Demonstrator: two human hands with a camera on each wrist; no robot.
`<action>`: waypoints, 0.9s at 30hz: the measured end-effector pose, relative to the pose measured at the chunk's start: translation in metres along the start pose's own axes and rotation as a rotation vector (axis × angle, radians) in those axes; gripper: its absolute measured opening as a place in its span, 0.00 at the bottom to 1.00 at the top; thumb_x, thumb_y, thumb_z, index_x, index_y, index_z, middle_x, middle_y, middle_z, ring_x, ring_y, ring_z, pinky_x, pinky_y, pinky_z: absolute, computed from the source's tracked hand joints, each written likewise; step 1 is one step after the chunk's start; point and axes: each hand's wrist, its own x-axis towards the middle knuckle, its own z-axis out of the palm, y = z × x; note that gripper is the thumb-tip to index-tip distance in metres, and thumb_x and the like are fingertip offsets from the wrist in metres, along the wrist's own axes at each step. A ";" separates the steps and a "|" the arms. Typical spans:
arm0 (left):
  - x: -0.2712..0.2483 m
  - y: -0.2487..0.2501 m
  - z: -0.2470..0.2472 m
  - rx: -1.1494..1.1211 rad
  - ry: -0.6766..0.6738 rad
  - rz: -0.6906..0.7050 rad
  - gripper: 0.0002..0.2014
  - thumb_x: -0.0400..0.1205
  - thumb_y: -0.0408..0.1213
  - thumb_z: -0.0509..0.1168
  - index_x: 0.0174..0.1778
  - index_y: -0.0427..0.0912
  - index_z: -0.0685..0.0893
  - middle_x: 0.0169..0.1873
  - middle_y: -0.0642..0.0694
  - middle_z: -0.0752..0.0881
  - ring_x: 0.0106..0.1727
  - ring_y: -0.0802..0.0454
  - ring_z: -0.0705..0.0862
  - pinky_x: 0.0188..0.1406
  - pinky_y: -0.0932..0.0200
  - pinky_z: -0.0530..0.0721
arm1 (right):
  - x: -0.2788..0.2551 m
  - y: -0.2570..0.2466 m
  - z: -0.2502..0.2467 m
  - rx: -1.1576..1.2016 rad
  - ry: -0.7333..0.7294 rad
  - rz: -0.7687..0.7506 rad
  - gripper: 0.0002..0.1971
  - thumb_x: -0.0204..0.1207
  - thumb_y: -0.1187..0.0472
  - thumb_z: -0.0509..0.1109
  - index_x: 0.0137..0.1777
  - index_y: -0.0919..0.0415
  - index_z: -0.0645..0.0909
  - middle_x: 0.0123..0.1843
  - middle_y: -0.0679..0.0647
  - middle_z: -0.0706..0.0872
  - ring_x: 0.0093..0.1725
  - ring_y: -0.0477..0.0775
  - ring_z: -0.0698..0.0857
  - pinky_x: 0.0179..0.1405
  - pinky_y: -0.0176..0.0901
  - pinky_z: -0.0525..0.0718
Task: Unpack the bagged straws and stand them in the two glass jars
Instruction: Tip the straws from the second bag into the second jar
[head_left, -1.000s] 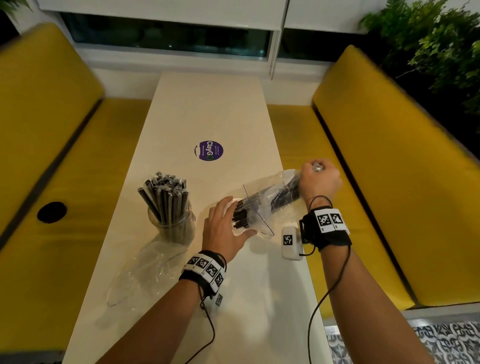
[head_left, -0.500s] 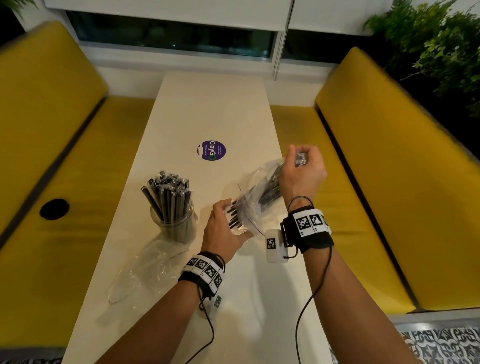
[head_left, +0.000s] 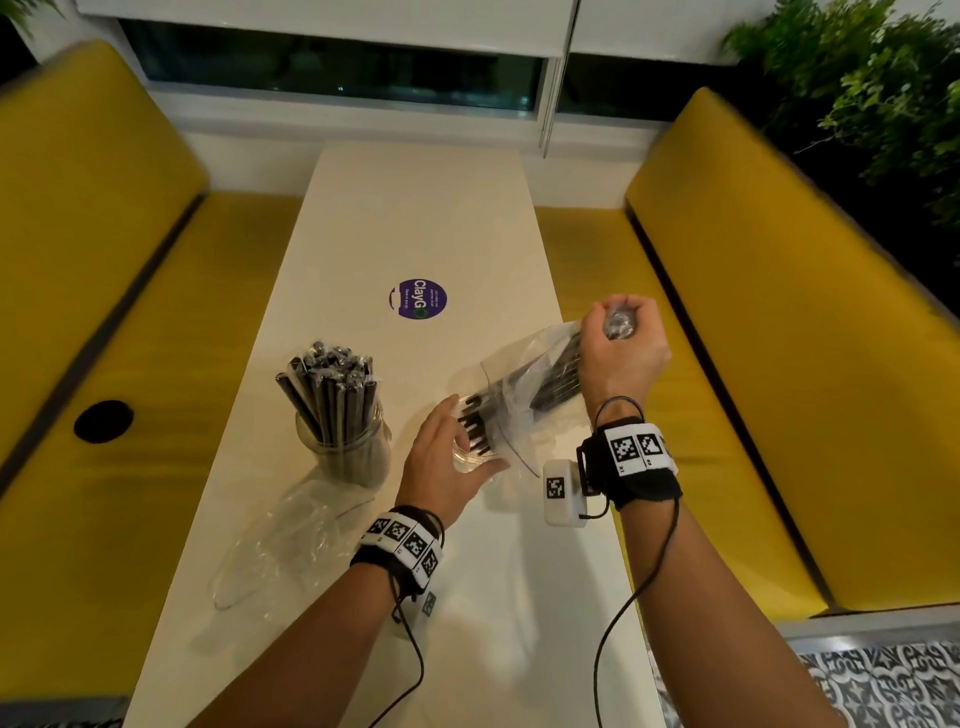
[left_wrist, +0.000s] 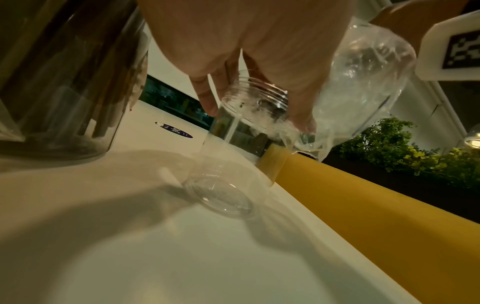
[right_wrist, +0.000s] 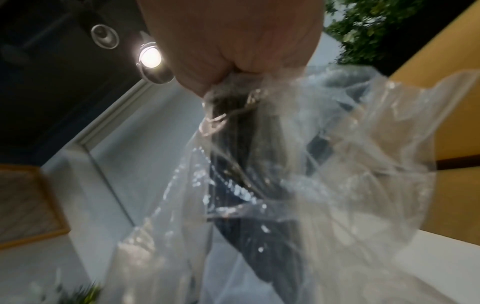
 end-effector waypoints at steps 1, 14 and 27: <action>0.001 -0.001 0.000 0.003 -0.005 -0.003 0.23 0.70 0.47 0.87 0.47 0.49 0.79 0.83 0.52 0.77 0.82 0.59 0.74 0.77 0.60 0.74 | -0.005 -0.001 0.000 0.013 -0.051 -0.041 0.05 0.78 0.60 0.74 0.52 0.54 0.84 0.49 0.52 0.90 0.45 0.53 0.89 0.45 0.51 0.92; 0.004 0.003 -0.001 0.052 -0.033 0.041 0.42 0.69 0.38 0.87 0.80 0.46 0.79 0.75 0.48 0.76 0.73 0.55 0.75 0.76 0.56 0.82 | -0.014 -0.020 -0.007 0.206 -0.726 0.056 0.18 0.80 0.52 0.79 0.63 0.53 0.78 0.49 0.48 0.87 0.47 0.46 0.87 0.51 0.51 0.92; 0.010 0.000 0.000 0.135 -0.033 -0.005 0.54 0.61 0.58 0.87 0.81 0.41 0.75 0.73 0.44 0.76 0.71 0.46 0.75 0.74 0.49 0.81 | -0.034 -0.017 -0.021 0.394 -0.674 -0.019 0.14 0.65 0.73 0.67 0.51 0.63 0.77 0.43 0.49 0.83 0.40 0.49 0.82 0.40 0.48 0.85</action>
